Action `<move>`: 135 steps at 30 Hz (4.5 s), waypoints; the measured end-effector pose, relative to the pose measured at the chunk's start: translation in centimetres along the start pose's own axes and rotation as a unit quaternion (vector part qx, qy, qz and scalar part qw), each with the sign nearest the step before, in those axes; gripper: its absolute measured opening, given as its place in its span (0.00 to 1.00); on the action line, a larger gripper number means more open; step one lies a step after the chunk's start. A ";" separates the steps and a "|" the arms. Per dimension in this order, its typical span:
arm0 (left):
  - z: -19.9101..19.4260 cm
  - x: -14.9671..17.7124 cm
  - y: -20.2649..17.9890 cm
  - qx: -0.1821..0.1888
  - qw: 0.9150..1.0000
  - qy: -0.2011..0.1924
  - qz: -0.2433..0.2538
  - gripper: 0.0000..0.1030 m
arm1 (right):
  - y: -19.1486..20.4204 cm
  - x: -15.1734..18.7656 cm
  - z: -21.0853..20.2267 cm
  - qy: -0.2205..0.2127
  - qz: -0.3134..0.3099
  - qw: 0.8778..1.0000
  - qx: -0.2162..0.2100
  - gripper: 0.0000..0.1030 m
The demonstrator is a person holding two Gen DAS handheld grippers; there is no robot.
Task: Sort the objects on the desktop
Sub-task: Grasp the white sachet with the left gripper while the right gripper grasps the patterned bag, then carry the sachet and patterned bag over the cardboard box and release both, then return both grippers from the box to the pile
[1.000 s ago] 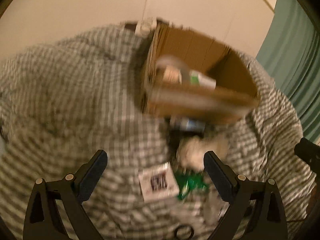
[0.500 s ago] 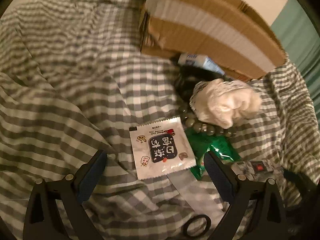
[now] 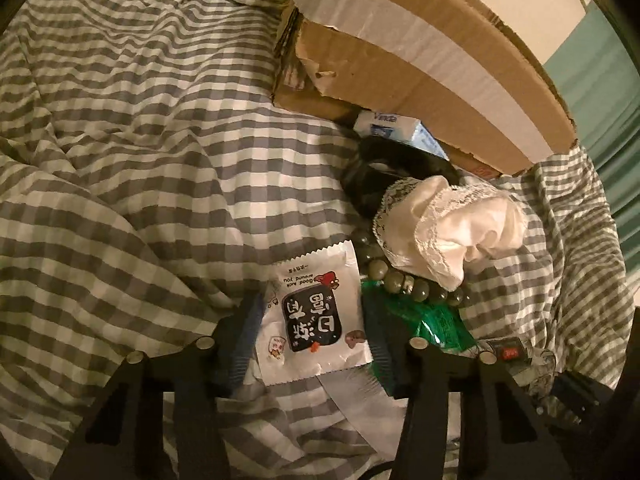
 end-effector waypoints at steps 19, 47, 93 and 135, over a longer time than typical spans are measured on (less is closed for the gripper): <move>-2.4 0.3 2.3 -0.059 0.998 -0.005 -0.037 0.09 | 1.0 0.7 -3.3 -0.050 -0.017 0.998 0.027 0.27; -14.8 -8.1 -7.4 0.002 0.977 -0.178 0.115 0.03 | -1.5 -11.2 -14.6 -0.243 0.025 0.970 -0.003 0.24; -12.0 -1.2 -5.2 -0.062 0.991 -0.101 0.067 0.92 | -5.0 -6.3 -17.1 -0.246 0.055 0.967 0.029 0.67; -6.9 1.7 1.5 -0.056 0.997 -0.047 -0.011 0.06 | 11.2 -1.0 1.0 -0.060 -0.152 0.986 -0.021 0.55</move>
Point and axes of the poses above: each gripper's, at about its wrist camera, not at the fingertips, and z roughly the way its jaws point, y to its left, x to its underside, the point moved 2 cm from there along z, roughly the way its jaws point, and after that the axes turned 3 degrees about y, right-handed, at the moved point
